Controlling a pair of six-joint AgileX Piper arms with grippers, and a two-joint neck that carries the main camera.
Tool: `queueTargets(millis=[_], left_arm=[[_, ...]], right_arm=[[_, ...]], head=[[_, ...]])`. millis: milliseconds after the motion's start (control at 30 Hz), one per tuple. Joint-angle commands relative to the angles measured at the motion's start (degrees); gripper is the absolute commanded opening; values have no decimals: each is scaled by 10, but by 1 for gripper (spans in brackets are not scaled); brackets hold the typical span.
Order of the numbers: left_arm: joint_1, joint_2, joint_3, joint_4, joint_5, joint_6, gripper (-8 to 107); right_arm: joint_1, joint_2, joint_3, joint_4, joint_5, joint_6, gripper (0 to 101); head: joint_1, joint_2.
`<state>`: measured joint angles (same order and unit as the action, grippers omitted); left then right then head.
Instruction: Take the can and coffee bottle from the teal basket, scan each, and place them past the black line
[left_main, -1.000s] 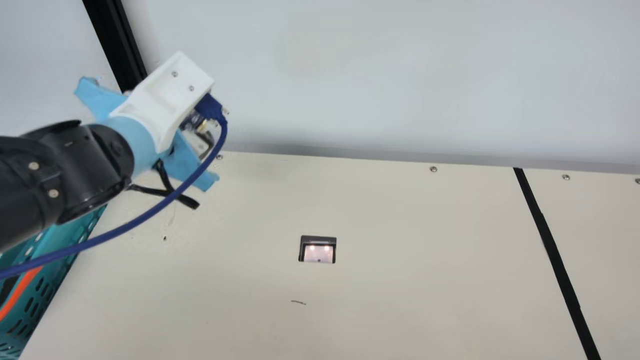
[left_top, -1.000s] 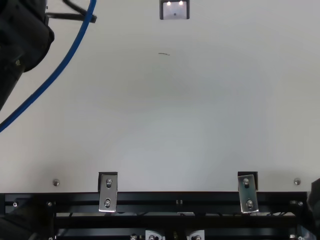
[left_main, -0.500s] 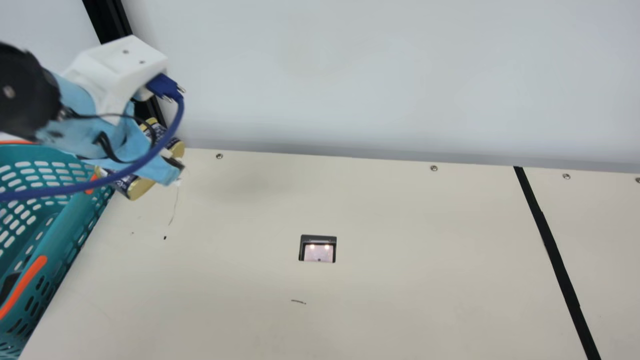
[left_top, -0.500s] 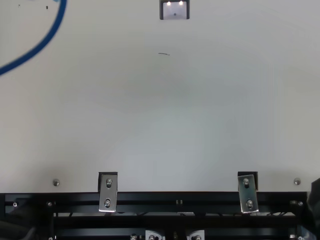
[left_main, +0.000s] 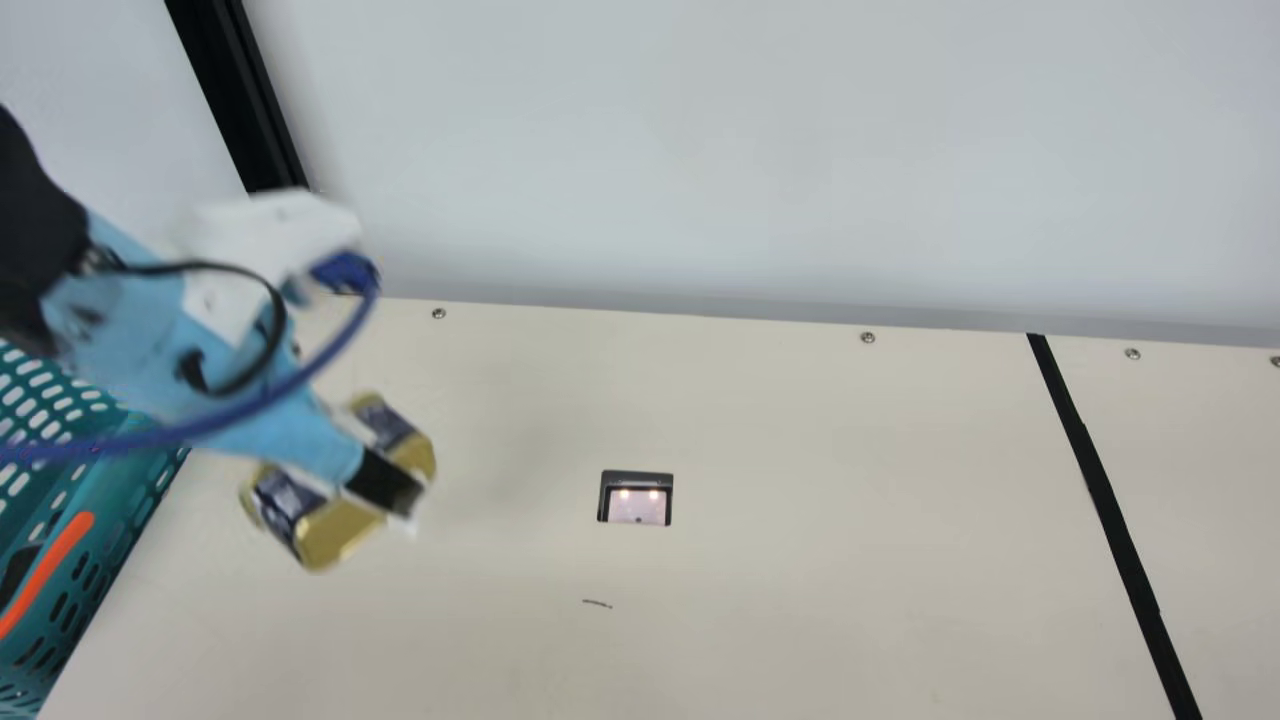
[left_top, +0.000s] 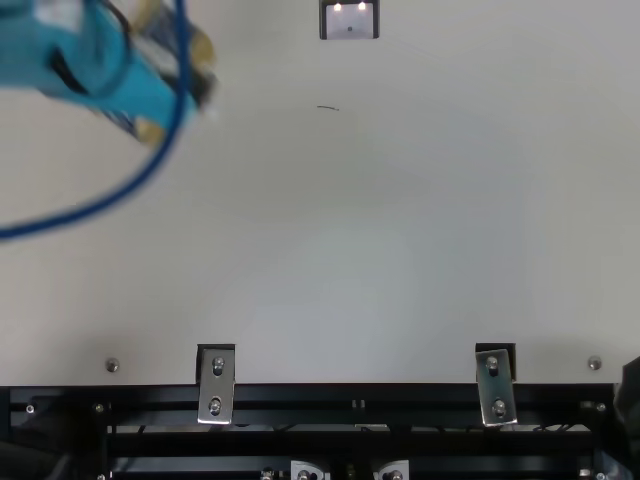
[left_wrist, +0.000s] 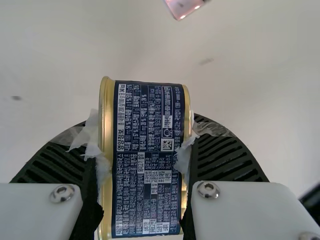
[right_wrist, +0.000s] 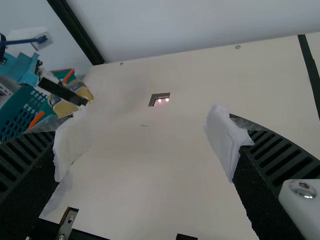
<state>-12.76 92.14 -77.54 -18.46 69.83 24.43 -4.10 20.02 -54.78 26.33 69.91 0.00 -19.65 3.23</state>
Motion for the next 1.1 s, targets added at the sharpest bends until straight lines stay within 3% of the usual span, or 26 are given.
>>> queueTargets(millis=[0, 167, 333, 500, 733, 1067], left_arm=[[-22, -5, 47, -13, 1, 0, 10], [-67, -15, 71, -35, 1, -4, 10], [-100, -22, 66, -76, 1, 5, 10], [-142, -19, 108, -139, -74, 48, 10], [-192, -2, 179, -235, -221, 167, 10], [-223, 45, 224, -319, -360, 344, 10]], right_arm=[[0, 0, 0, 0, 0, 0, 101], [0, 0, 0, 0, 0, 0, 101], [0, 0, 0, 0, 0, 0, 101], [0, 0, 0, 0, 0, 0, 101], [0, 0, 0, 0, 0, 0, 101], [0, 0, 0, 0, 0, 0, 101]], head=[[-4, 0], [-4, 0], [-4, 0], [-4, 0], [-4, 0], [-4, 0]])
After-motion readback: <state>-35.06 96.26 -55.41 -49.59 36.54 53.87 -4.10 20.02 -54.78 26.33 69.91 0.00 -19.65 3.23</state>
